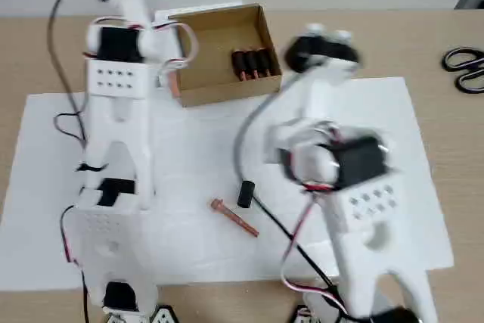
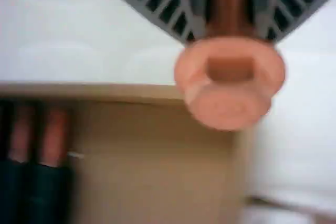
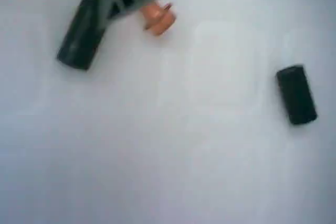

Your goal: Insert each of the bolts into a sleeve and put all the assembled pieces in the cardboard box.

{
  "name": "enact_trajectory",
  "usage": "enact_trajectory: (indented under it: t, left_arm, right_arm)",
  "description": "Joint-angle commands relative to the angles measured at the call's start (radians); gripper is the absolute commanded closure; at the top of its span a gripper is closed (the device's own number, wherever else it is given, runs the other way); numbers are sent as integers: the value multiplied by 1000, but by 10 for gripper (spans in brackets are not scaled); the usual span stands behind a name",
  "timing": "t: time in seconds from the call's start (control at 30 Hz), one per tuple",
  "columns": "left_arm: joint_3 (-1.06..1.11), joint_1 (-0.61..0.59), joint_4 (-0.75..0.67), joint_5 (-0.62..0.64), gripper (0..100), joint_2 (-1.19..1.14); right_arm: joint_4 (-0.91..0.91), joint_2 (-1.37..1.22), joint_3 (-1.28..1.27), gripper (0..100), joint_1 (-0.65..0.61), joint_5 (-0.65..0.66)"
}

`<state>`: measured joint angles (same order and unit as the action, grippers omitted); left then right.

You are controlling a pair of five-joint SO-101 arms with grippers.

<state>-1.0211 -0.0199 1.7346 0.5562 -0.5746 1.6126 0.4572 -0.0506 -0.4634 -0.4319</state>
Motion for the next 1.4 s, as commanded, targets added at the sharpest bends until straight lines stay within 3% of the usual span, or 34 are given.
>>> enact_trajectory:
  t: [0.0, 0.3, 0.5, 0.83, 1.37]
  left_arm:
    - [74, -94, 11, 75, 994, -11]
    - [107, -115, -106, 238, 994, -49]
    - [108, -115, -117, 338, 994, -51]
    - [107, -130, -153, 232, 994, -74]
    - [99, -121, -138, 232, 994, -66]
  right_arm:
    - [42, -91, 98, 772, -102, -87]
    - [36, -228, 100, 770, -143, -330]
    - [-18, -377, -26, 769, -127, -341]
    - [-162, -550, -110, 772, -133, -341]
    - [-272, -702, -110, 772, -154, -347]
